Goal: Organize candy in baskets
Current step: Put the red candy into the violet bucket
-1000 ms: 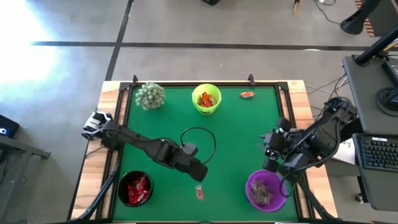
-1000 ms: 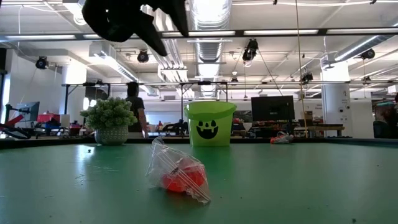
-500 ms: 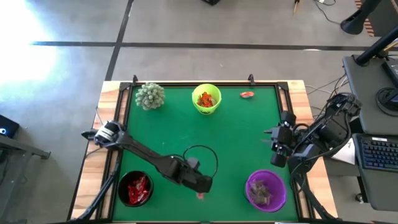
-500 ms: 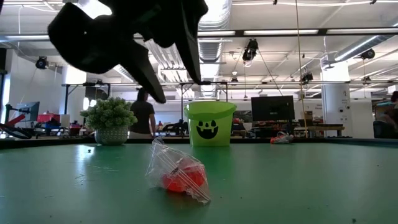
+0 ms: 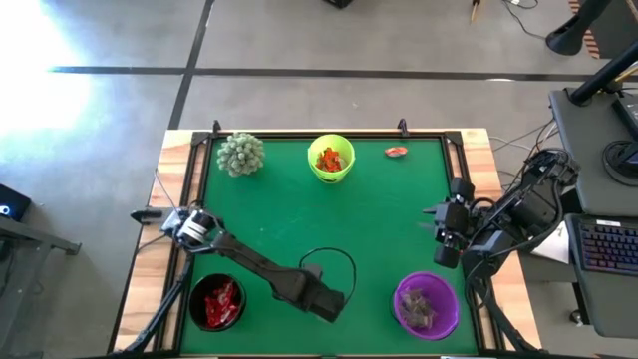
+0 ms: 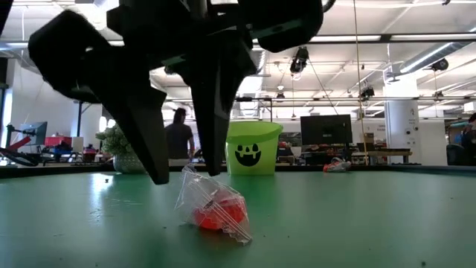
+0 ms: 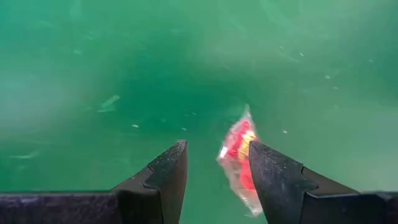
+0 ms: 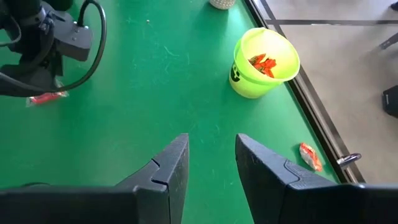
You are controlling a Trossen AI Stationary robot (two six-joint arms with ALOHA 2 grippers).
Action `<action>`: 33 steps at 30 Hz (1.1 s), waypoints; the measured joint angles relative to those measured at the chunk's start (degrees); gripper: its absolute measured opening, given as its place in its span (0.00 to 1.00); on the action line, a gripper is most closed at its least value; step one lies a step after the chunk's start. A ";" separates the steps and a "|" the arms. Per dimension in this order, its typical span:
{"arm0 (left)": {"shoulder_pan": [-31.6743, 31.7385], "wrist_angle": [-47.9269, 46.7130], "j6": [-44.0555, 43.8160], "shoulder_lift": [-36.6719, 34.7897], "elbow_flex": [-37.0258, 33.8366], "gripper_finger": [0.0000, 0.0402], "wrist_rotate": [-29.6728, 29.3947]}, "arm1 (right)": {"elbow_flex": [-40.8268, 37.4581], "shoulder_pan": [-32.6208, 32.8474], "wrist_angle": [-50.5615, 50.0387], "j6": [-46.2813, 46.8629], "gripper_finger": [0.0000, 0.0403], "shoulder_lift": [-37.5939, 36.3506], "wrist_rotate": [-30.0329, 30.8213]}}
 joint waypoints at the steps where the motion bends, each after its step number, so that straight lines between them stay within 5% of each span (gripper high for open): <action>1: 0.00 -2.33 0.00 0.90 1.70 0.38 0.01 | 0.00 0.00 -0.01 -0.01 0.31 0.00 0.00; 17: 0.09 -10.58 5.76 13.73 21.10 0.26 2.19 | -0.02 0.00 0.04 0.01 0.32 0.00 -0.09; 25: 0.09 -11.27 7.96 14.77 22.02 0.03 2.72 | -0.04 0.00 0.02 -0.01 0.32 0.00 -0.11; 33: 0.09 -14.36 10.95 14.95 23.51 0.00 2.68 | -0.04 0.00 0.00 -0.01 0.32 0.00 -0.15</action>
